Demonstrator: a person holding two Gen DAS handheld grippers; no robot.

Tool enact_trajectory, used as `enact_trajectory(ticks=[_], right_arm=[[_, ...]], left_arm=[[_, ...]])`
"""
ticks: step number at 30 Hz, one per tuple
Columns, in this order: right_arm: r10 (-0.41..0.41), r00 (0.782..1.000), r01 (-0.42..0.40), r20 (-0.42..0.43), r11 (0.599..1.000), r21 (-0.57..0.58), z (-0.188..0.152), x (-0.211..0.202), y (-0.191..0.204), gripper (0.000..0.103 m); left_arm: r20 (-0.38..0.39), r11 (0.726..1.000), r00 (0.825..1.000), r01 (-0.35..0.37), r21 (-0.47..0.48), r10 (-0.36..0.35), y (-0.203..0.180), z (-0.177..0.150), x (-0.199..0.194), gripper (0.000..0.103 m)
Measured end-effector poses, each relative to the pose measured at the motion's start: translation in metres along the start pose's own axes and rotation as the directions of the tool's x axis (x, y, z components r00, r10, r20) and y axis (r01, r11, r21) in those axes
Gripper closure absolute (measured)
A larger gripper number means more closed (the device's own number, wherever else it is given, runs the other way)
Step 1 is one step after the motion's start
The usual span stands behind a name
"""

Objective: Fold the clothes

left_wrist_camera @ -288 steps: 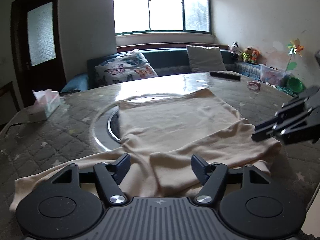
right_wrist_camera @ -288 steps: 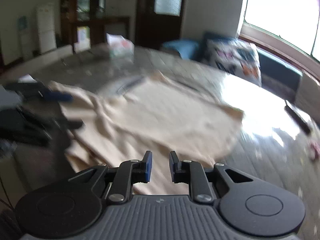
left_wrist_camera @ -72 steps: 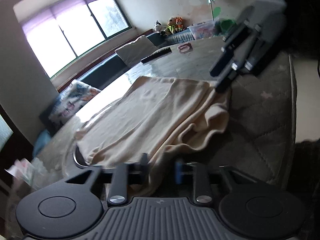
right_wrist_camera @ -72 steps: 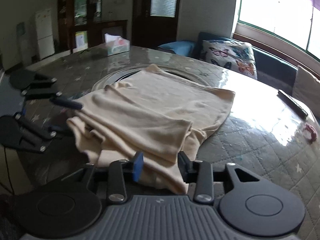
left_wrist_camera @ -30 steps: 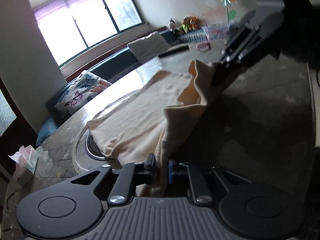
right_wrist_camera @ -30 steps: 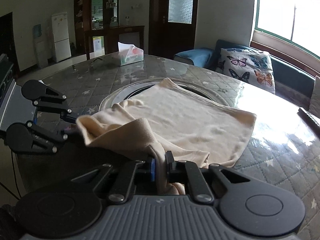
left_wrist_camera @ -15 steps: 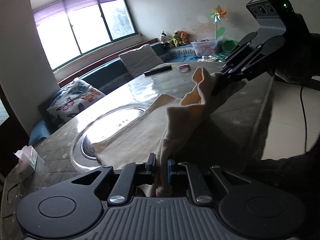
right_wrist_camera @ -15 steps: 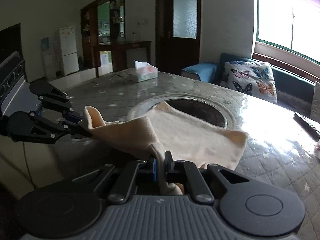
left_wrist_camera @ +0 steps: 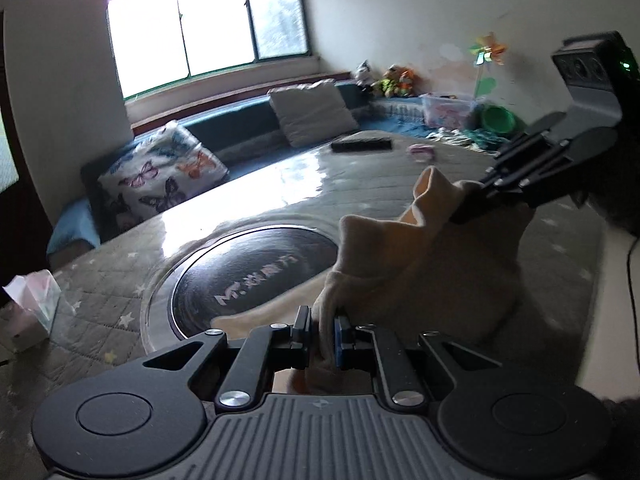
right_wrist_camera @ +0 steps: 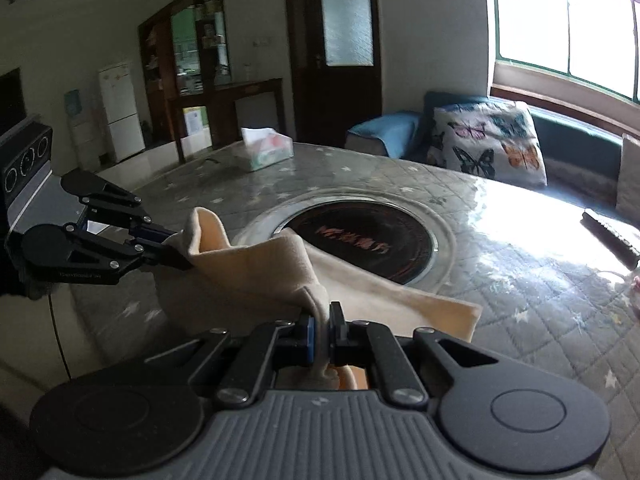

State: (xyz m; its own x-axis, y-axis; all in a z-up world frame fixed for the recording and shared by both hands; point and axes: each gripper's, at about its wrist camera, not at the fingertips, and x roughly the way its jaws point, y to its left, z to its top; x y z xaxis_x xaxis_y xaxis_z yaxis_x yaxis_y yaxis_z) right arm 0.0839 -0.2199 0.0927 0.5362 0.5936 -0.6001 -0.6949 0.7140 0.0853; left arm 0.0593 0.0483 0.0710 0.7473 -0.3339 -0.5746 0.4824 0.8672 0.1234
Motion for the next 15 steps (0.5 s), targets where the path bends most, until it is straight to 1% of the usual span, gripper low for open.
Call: enact_trajectory(ticks=[2,4,5,6,7,9,11,13,15], right_arm=[[-0.006,1.0,0.007,-0.019,0.999,0.033,0.009,0.021,-0.016,0.097],[-0.031,0.999,0.033,-0.036,0.998,0.061,0.015,0.043,-0.03,0.097],[-0.032,0.998,0.036,-0.055,0.996,0.084,0.016,0.056,-0.037,0.097],[-0.033,0.997,0.04,-0.072,0.993,0.107,0.017,0.068,-0.044,0.097],[-0.042,0.995,0.052,-0.088,0.991,0.12,0.016,0.08,-0.05,0.096],[-0.073,0.991,0.089,-0.11,0.985,0.149,0.01,0.1,-0.057,0.092],[-0.088,0.989,0.109,-0.121,0.978,0.177,0.004,0.11,-0.065,0.091],[-0.1,0.989,0.122,-0.109,0.967,0.224,-0.001,0.112,-0.073,0.083],[-0.116,0.989,0.136,-0.09,0.955,0.262,-0.004,0.106,-0.08,0.082]], left_arm=[[-0.038,0.999,0.999,0.008,-0.037,-0.009,0.014,0.006,0.025,0.091],[-0.078,0.998,0.997,-0.015,-0.059,0.01,0.024,0.009,0.052,0.091],[-0.102,0.997,0.995,-0.015,-0.07,0.008,0.03,0.008,0.065,0.091],[-0.119,0.997,0.993,-0.029,-0.07,0.02,0.032,0.006,0.076,0.09],[-0.142,0.995,0.989,-0.059,-0.078,0.048,0.036,0.003,0.087,0.09],[-0.163,0.991,0.985,-0.067,-0.115,0.048,0.044,-0.004,0.096,0.086],[-0.155,0.987,0.987,-0.068,-0.145,0.045,0.05,-0.008,0.097,0.081],[-0.145,0.984,0.988,-0.075,-0.16,0.052,0.053,-0.011,0.094,0.08],[-0.137,0.982,0.988,-0.089,-0.166,0.067,0.055,-0.011,0.091,0.08]])
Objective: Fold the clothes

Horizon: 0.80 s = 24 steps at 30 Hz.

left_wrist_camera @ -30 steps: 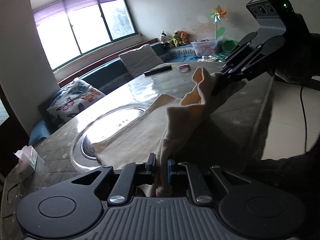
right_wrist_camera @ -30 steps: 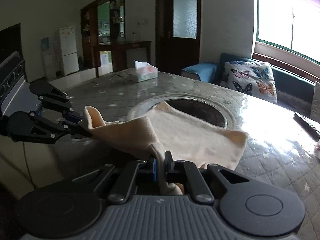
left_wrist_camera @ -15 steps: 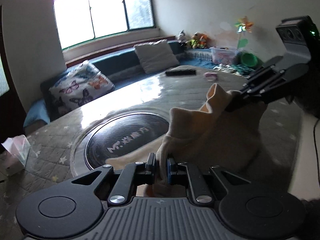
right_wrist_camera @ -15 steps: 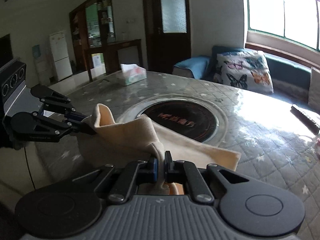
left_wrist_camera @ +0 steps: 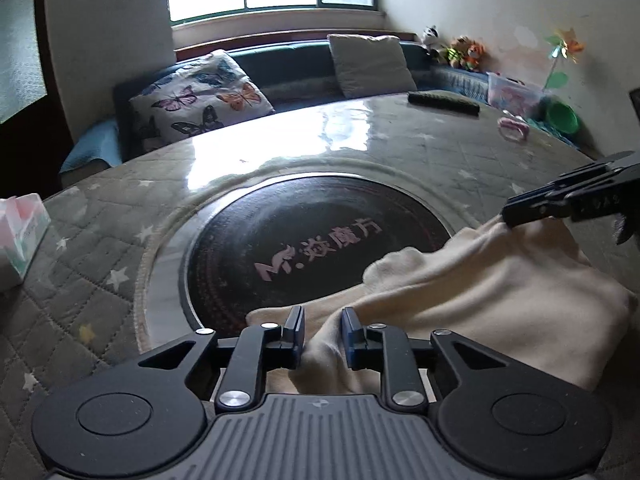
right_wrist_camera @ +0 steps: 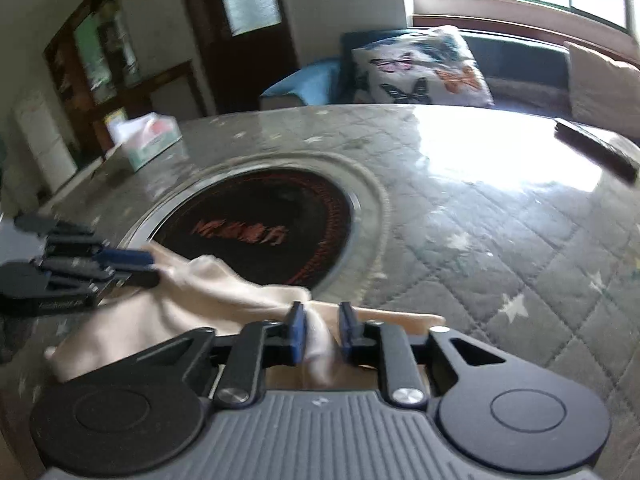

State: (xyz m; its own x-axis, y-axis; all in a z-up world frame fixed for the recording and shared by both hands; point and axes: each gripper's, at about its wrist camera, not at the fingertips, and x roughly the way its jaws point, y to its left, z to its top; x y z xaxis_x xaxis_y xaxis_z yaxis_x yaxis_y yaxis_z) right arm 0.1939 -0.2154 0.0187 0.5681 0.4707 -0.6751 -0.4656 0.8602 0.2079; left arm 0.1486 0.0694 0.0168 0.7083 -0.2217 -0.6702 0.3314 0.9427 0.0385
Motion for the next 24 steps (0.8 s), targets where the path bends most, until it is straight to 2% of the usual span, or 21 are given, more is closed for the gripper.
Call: enact_trajectory(ticks=[4,7,9,11,13,16,19,21,22,24], right_arm=[[-0.01,0.999,0.01,0.041,1.0,-0.005,0.002,-0.015,-0.001,0.082],[0.04,0.999,-0.037,0.025,0.996,-0.083,0.006,-0.018,0.014,0.082],[0.034,0.999,-0.032,0.011,0.991,-0.129,0.007,-0.013,0.023,0.082],[0.028,1.0,-0.028,-0.007,0.987,-0.159,0.009,-0.004,0.028,0.082],[0.027,0.999,-0.031,-0.027,0.983,-0.181,0.01,0.004,0.032,0.079],[0.04,0.997,-0.051,-0.064,0.983,-0.175,0.013,0.015,0.033,0.076],[0.043,0.995,-0.059,-0.09,0.983,-0.177,0.013,0.024,0.033,0.076],[0.055,0.994,-0.071,-0.097,0.983,-0.168,0.012,0.028,0.032,0.079],[0.058,0.994,-0.073,-0.095,0.984,-0.162,0.012,0.029,0.032,0.082],[0.059,0.994,-0.072,-0.09,0.985,-0.155,0.011,0.029,0.031,0.087]], left_arm=[[0.031,1.0,0.999,-0.012,-0.006,0.012,-0.004,0.01,-0.007,0.08],[0.05,1.0,0.999,0.022,0.01,-0.022,-0.008,0.018,-0.009,0.08],[0.05,0.998,0.997,0.056,0.024,-0.057,-0.011,0.02,-0.012,0.08],[0.036,0.995,0.996,0.085,0.053,-0.087,-0.016,0.02,-0.012,0.08],[0.016,0.994,0.997,0.077,0.082,-0.079,-0.022,0.02,-0.007,0.077],[-0.021,0.992,0.997,0.079,0.1,-0.077,-0.025,0.018,0.004,0.065],[-0.045,0.992,0.996,0.076,0.098,-0.071,-0.025,0.015,0.015,0.065],[-0.052,0.992,0.995,0.091,0.092,-0.087,-0.023,0.015,0.019,0.072],[-0.049,0.99,0.994,0.104,0.094,-0.1,-0.024,0.014,0.019,0.083],[-0.037,0.99,0.996,0.089,0.113,-0.085,-0.027,0.014,0.017,0.091]])
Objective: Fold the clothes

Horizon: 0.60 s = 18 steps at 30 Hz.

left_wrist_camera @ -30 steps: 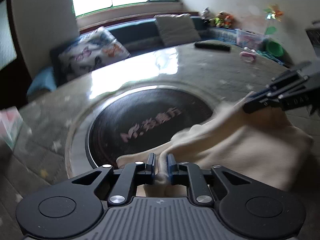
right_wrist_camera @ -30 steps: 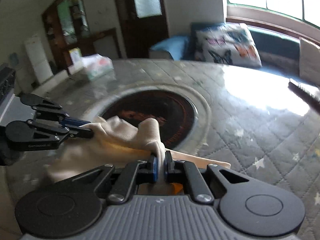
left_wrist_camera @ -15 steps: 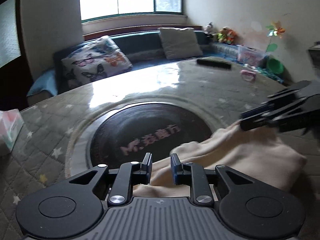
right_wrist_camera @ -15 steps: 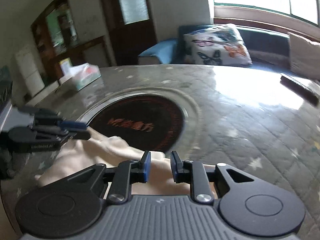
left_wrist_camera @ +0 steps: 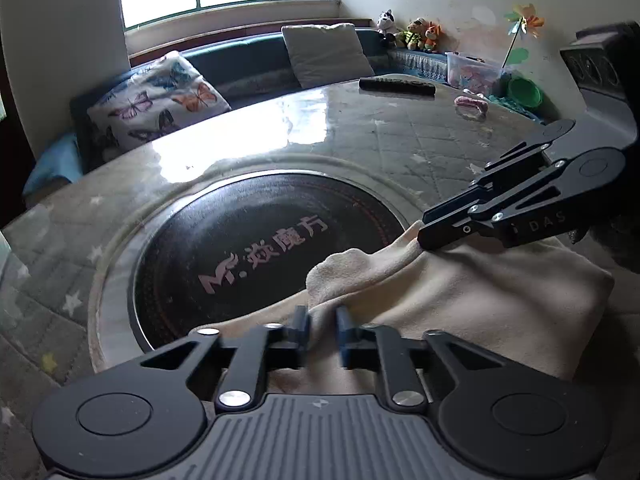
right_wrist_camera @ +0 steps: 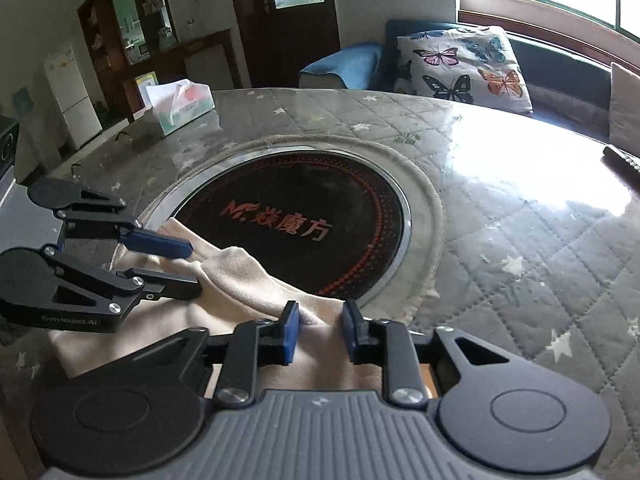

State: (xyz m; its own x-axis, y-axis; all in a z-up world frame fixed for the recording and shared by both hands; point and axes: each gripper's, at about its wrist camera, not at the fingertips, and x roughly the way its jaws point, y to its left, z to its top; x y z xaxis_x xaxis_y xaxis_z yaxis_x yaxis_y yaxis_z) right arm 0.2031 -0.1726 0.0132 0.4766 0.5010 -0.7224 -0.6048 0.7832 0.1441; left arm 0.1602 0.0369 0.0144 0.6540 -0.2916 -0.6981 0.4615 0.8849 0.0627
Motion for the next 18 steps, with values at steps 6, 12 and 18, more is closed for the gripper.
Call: enact_trajectory(ticks=[6,12,18], right_arm=[[-0.018,1.0,0.018,0.003,0.999,0.038,-0.001,0.0,-0.005,0.079],[-0.028,0.997,0.027,0.075,1.0,0.007,0.003,-0.013,0.001,0.094],[-0.066,0.994,0.065,0.085,0.998,0.022,0.01,-0.003,-0.004,0.094]], left_arm=[[0.037,0.999,0.999,-0.038,0.024,0.037,-0.005,0.005,-0.009,0.097],[0.084,0.996,0.994,-0.075,0.04,0.072,-0.005,0.019,-0.016,0.101],[0.04,0.997,0.996,-0.081,0.003,0.081,0.0,0.02,0.008,0.1]])
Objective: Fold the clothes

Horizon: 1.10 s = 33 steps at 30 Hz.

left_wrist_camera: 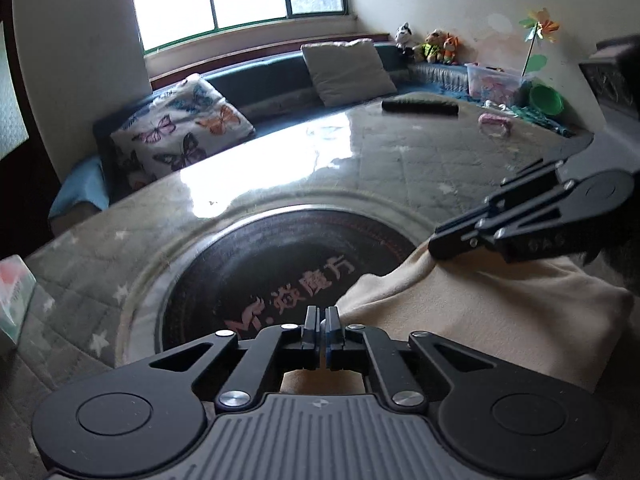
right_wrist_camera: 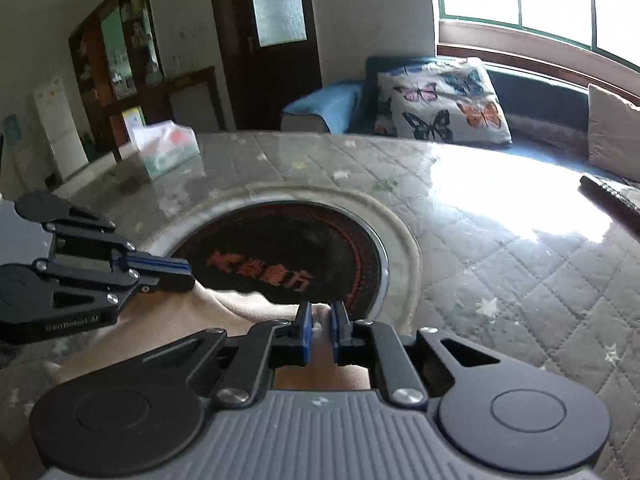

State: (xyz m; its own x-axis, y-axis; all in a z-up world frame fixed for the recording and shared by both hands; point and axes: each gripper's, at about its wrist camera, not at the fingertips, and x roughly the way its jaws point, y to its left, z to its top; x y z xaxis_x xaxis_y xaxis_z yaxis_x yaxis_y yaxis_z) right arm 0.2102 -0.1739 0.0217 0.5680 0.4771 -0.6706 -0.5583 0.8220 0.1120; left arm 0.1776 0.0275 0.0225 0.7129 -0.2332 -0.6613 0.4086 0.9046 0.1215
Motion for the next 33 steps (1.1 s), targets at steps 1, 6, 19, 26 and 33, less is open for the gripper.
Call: enact_trajectory(ticks=[1,6,19,26,33], right_arm=[[-0.004,1.0,0.004,-0.016,1.0,0.011,-0.002,0.006,-0.001,0.094],[0.001,1.0,-0.001,-0.001,1.0,0.029,-0.003,0.005,-0.005,0.088],[-0.024,1.0,0.024,0.004,0.998,-0.056,-0.036,-0.06,0.002,0.088],[-0.065,0.998,0.065,-0.009,0.997,0.042,-0.048,-0.037,-0.026,0.089],[-0.072,0.997,0.072,0.013,0.997,0.004,-0.044,-0.048,-0.012,0.086]], left_arm=[[-0.005,1.0,1.0,-0.003,0.001,0.003,-0.001,-0.001,0.002,0.1],[-0.008,1.0,1.0,-0.012,0.001,0.012,-0.001,-0.002,0.002,0.097],[0.083,1.0,0.997,-0.004,-0.009,0.005,-0.017,-0.003,-0.044,0.096],[0.04,0.999,0.998,0.044,-0.026,-0.043,-0.027,-0.026,-0.052,0.095],[0.005,0.996,1.0,0.016,-0.089,-0.015,-0.018,-0.056,-0.066,0.077]])
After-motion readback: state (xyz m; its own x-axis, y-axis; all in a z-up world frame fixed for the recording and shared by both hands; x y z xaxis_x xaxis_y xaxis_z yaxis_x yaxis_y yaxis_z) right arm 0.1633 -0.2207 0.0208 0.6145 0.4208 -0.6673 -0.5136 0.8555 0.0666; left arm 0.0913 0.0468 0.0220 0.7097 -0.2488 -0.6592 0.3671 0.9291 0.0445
